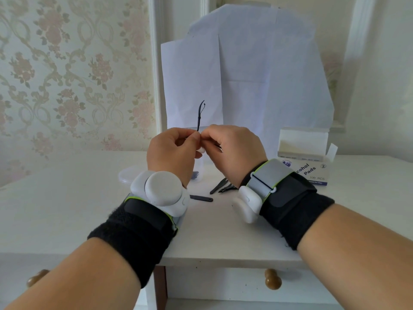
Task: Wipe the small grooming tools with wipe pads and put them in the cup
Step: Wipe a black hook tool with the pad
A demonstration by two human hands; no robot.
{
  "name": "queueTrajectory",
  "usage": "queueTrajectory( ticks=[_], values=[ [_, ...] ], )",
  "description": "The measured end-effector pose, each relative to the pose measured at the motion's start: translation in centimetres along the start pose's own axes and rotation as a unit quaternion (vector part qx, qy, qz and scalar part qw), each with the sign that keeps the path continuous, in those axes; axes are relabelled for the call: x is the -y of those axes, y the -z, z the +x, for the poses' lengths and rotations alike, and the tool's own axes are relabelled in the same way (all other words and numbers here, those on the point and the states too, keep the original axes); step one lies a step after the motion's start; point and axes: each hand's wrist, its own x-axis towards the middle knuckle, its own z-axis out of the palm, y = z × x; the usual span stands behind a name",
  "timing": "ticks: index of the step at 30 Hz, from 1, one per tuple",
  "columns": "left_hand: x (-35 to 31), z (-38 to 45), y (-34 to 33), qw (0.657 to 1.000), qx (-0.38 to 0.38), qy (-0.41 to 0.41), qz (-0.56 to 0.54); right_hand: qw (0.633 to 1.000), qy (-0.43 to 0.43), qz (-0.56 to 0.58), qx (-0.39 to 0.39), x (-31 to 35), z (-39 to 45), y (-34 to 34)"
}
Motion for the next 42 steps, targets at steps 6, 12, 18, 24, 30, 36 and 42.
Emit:
queueTrajectory(
  ticks=[6, 12, 18, 24, 30, 36, 42],
  values=[
    [0.1, 0.3, 0.0, 0.998, -0.064, -0.018, 0.004, 0.998, -0.06, -0.004, 0.03, -0.7, 0.3, 0.3],
    [0.2, 0.4, 0.1, 0.997, -0.077, -0.021, 0.0, 0.996, -0.076, -0.022, 0.049, -1.2, 0.5, 0.3],
    [0.3, 0.5, 0.1, 0.999, -0.043, -0.004, -0.004, 0.999, 0.02, -0.032, 0.017, -0.7, 0.4, -0.4],
    [0.3, 0.3, 0.0, 0.999, -0.04, -0.016, 0.002, 0.999, 0.017, -0.047, 0.013, -0.6, 0.4, -0.3],
    [0.4, 0.6, 0.2, 0.996, -0.086, -0.018, -0.009, 0.998, -0.038, -0.009, 0.046, -1.3, 0.5, -0.1],
    [0.6, 0.7, 0.3, 0.996, -0.083, -0.018, 0.012, 0.981, -0.1, 0.153, -0.068, -1.7, 0.0, 0.2],
    [0.4, 0.0, -0.5, 0.998, 0.042, -0.029, 0.037, 0.939, -0.16, 0.292, -0.091, -0.4, 0.1, -0.4]
  ],
)
